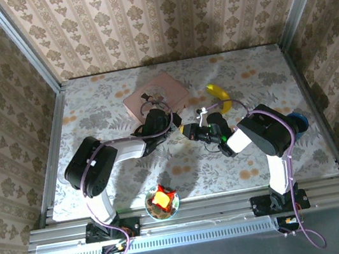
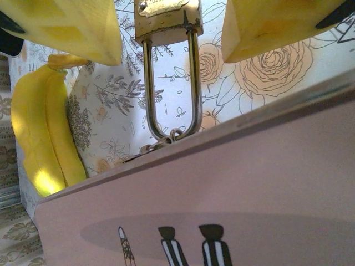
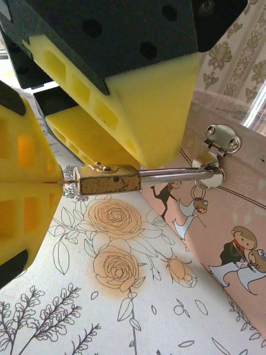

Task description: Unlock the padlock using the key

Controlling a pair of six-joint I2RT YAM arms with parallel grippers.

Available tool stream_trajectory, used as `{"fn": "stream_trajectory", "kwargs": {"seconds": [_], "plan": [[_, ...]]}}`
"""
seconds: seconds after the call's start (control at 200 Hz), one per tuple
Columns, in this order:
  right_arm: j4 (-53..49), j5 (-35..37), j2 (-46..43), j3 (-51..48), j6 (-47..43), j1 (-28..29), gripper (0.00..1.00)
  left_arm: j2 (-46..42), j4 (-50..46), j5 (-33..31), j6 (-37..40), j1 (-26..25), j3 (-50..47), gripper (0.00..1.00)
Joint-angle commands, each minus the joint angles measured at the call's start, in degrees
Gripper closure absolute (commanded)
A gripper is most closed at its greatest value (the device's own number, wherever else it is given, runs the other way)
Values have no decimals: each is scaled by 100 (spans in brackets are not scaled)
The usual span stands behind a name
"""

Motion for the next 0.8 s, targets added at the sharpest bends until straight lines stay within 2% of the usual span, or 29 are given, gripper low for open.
{"fn": "stream_trajectory", "kwargs": {"seconds": [0.0, 0.175, 0.31, 0.66, 0.795], "plan": [[206, 54, -131, 219, 50, -21, 100, 190, 175, -32, 59, 19, 12, 49], [197, 39, -126, 237, 61, -25, 100, 328, 315, 64, -32, 30, 20, 49], [196, 39, -122, 237, 56, -25, 100, 388, 429, 130, -43, 45, 33, 57], [197, 47, -148, 178, 63, -25, 100, 403, 675, 244, -99, 65, -53, 85], [115, 56, -183, 167, 57, -25, 94, 336, 728, 263, -139, 65, -169, 95]]}}
